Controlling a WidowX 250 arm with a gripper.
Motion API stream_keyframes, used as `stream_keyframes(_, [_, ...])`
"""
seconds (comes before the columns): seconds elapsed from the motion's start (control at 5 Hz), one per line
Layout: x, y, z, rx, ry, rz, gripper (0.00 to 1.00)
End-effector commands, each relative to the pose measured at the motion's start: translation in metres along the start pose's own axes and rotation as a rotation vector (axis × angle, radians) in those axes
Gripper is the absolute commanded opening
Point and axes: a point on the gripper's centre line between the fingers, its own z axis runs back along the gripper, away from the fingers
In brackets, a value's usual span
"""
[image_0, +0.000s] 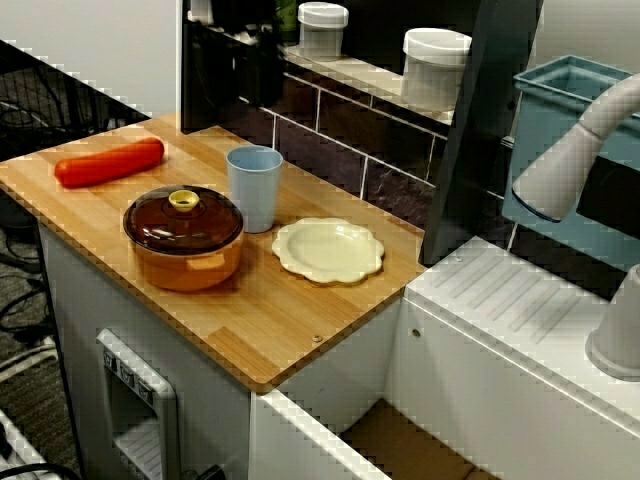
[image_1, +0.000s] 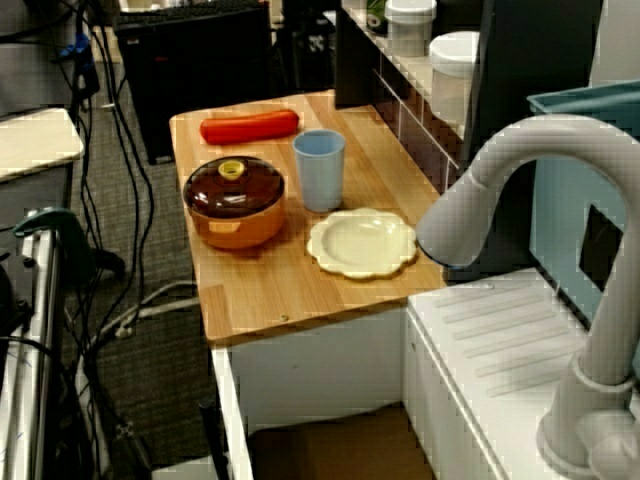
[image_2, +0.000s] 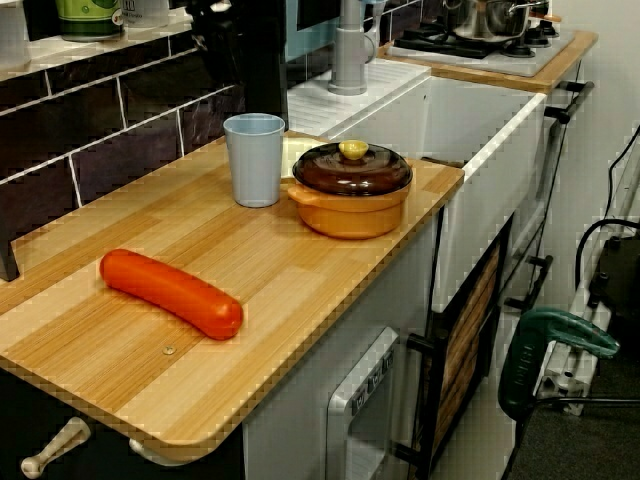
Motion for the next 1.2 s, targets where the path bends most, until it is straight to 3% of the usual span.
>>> stream_keyframes(0.0, [-0.021, 0.033, 0.024, 0.106, -0.136, 0.035, 1.0])
stream_keyframes(0.2, [-0.025, 0.051, 0.017, 0.14, -0.148, 0.077, 1.0])
stream_keyframes(0.8, [-0.034, 0.095, 0.018, 0.119, -0.205, 0.157, 1.0])
stream_keyframes(1.0, [-0.036, 0.109, 0.015, 0.137, -0.203, 0.138, 1.0])
